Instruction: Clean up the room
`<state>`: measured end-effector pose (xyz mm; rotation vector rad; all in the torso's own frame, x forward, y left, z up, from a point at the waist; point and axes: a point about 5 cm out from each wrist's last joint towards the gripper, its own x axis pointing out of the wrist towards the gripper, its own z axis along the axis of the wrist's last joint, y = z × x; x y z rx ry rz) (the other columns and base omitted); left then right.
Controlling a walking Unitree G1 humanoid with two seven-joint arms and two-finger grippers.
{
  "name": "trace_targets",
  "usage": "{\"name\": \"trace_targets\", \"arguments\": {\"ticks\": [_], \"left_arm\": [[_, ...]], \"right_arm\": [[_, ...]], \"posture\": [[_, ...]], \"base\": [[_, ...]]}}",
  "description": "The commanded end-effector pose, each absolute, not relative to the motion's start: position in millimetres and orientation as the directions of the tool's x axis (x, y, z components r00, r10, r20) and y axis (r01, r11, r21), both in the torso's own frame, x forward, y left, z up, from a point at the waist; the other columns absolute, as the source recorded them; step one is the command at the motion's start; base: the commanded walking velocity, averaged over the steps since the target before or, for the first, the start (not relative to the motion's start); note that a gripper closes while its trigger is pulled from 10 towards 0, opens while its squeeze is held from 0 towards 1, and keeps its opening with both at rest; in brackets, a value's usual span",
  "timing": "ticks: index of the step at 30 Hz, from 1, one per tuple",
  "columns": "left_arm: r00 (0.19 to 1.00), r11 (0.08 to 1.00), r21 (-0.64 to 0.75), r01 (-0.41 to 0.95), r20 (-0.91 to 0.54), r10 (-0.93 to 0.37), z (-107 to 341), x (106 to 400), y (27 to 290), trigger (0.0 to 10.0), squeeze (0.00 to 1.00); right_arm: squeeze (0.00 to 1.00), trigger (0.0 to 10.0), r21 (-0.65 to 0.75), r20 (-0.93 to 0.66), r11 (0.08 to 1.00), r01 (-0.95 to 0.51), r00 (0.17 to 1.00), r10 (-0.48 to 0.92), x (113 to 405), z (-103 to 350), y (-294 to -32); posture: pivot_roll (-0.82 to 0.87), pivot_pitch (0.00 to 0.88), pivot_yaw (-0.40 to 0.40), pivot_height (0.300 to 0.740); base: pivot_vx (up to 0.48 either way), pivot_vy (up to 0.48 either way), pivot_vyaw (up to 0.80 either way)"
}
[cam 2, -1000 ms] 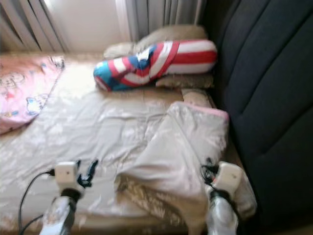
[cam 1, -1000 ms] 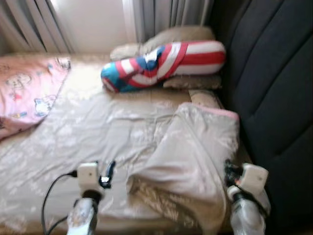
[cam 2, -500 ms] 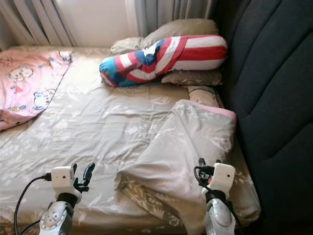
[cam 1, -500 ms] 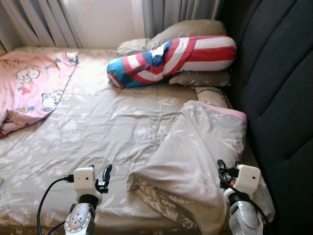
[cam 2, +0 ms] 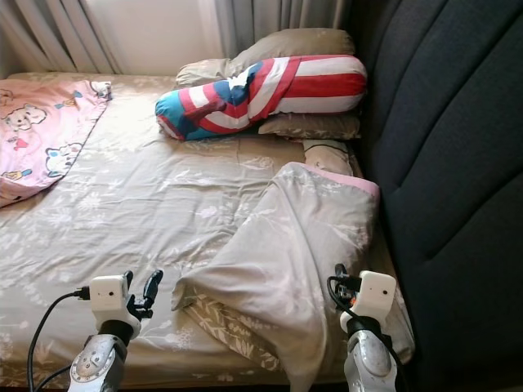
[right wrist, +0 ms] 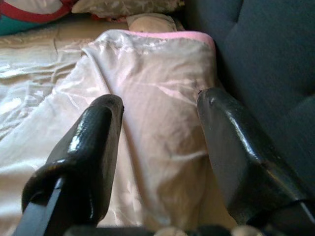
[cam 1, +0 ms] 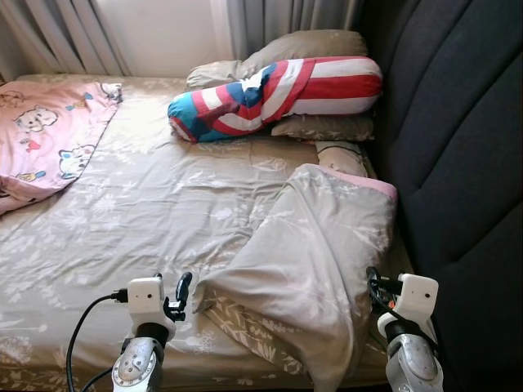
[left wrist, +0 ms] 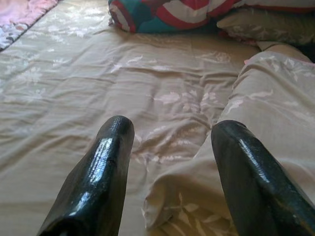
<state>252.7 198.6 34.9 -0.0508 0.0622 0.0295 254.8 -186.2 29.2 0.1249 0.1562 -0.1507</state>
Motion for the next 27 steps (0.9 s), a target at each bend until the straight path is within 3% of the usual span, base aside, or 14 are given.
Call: {"name": "trace_targets", "arguments": {"ticks": [1, 4, 11, 27], "left_arm": [[0.997, 0.998, -0.051, -0.029, -0.074, 0.025, 35.1, 252.5, 199.0, 10.0, 0.0], [0.997, 0.998, -0.053, -0.025, -0.074, 0.021, 35.7, 253.0, 198.7, 10.0, 0.0], [0.997, 0.998, -0.052, -0.021, -0.076, 0.017, 36.9, 252.9, 198.3, 10.0, 0.0], [0.997, 0.999, -0.051, -0.019, -0.082, 0.015, 38.0, 251.9, 199.0, 10.0, 0.0]], "right_arm": [[0.0, 10.0, 0.11, -0.184, 0.981, 0.16, 0.973, -0.138, 253.2, 26.3, -184.7], [0.0, 10.0, 0.089, -0.225, 0.983, 0.162, 0.964, -0.139, 253.4, 21.9, -182.8], [0.0, 10.0, 0.092, -0.235, 0.983, 0.16, 0.963, -0.135, 252.9, 18.8, -180.2], [0.0, 10.0, 0.093, -0.279, 0.988, 0.125, 0.956, -0.095, 257.1, 13.9, -172.3]], "posture": [[-0.11, 0.101, -0.038, 0.74], [-0.12, 0.101, -0.036, 0.74], [-0.11, 0.102, -0.035, 0.69], [-0.1, 0.107, -0.031, 0.68]], "base": [[0.0, 0.0, 0.0], [0.0, 0.0, 0.0], [0.0, 0.0, 0.0], [0.0, 0.0, 0.0]]}}
